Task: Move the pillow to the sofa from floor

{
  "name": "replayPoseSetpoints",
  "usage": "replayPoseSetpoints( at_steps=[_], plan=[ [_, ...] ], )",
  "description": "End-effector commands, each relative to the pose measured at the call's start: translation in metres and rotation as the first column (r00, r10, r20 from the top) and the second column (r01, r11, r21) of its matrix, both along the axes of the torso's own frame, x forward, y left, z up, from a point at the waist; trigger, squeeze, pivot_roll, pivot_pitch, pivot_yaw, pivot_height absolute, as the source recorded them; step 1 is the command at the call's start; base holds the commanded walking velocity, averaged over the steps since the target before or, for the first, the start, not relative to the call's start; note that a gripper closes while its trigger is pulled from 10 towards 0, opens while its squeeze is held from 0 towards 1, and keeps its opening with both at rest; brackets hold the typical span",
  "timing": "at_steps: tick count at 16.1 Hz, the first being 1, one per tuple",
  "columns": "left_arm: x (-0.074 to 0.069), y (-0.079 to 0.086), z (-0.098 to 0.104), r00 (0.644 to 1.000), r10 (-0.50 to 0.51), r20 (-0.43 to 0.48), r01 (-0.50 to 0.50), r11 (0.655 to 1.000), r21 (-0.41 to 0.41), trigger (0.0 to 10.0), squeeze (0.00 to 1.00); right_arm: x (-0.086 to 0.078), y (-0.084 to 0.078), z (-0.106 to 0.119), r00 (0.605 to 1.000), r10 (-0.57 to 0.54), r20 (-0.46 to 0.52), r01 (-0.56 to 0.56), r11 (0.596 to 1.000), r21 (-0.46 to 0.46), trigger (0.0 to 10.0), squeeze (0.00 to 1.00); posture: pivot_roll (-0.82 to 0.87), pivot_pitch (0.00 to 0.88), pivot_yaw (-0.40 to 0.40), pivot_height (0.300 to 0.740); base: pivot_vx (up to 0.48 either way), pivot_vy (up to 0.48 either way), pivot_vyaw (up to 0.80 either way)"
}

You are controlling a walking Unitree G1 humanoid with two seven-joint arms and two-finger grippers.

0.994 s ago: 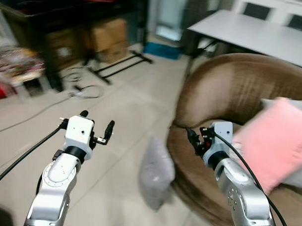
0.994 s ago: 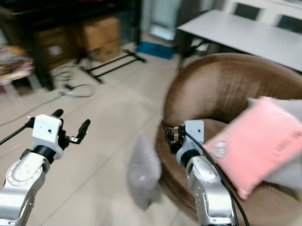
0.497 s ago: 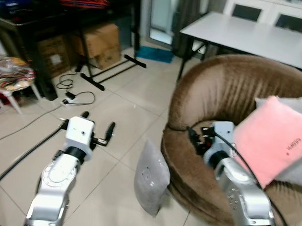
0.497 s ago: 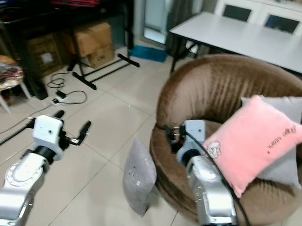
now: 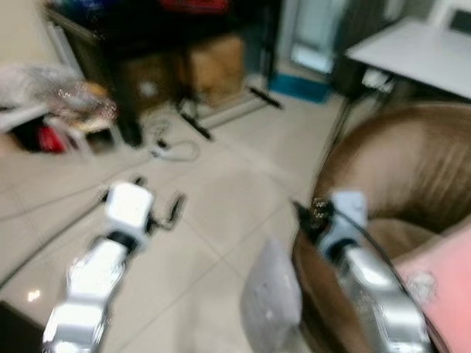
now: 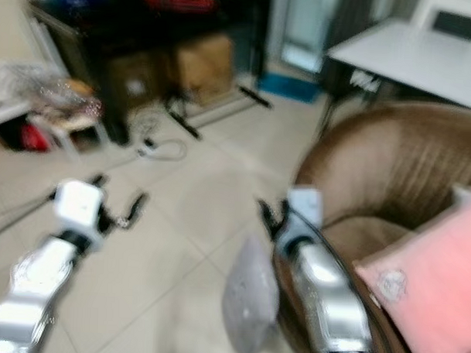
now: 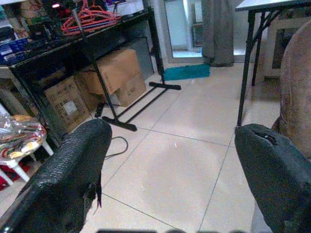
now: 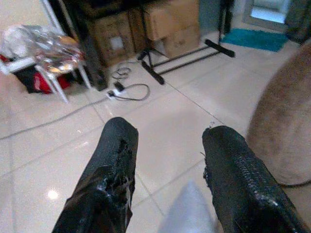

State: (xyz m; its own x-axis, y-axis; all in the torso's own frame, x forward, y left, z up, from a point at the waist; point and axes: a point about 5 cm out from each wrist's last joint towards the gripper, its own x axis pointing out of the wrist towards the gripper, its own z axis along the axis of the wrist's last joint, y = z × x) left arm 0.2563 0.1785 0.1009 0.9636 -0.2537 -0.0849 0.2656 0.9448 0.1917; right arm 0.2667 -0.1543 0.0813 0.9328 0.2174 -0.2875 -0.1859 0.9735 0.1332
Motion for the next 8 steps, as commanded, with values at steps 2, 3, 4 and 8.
replayPoseSetpoints(
  at_steps=[2,3,4,8],
  plan=[
    [0.0021,0.0063,0.0052,1.0,0.009,0.019,-0.009,1.0,0.018,10.0,0.0,0.0031,0.0051,0.0063,0.999,0.008,0.032,-0.009,1.0,0.004,10.0,0.0,-0.09,0.0,0.003,0.74,0.332,0.0,0.0],
    [0.0023,0.0063,0.0052,1.0,0.009,0.019,-0.009,1.0,0.019,10.0,0.0,0.0034,0.005,0.0064,0.999,0.008,0.032,-0.008,1.0,0.002,10.0,0.0,-0.09,0.0,0.003,0.74,0.33,0.0,0.0],
    [0.0028,0.0061,0.0051,1.0,0.008,0.019,-0.009,1.0,0.021,10.0,0.0,0.0039,0.004,0.0062,0.999,0.002,0.032,-0.002,1.0,-0.009,10.0,0.0,-0.09,0.0,0.001,0.74,0.334,0.0,0.0],
    [0.0032,0.0058,0.0038,1.0,0.004,0.018,-0.005,1.0,0.029,10.0,0.0,0.0037,-0.0029,0.0008,1.0,-0.03,-0.003,0.03,0.999,-0.039,10.0,0.0,-0.1,0.0,-0.003,0.74,0.333,0.0,-0.79]
  ],
)
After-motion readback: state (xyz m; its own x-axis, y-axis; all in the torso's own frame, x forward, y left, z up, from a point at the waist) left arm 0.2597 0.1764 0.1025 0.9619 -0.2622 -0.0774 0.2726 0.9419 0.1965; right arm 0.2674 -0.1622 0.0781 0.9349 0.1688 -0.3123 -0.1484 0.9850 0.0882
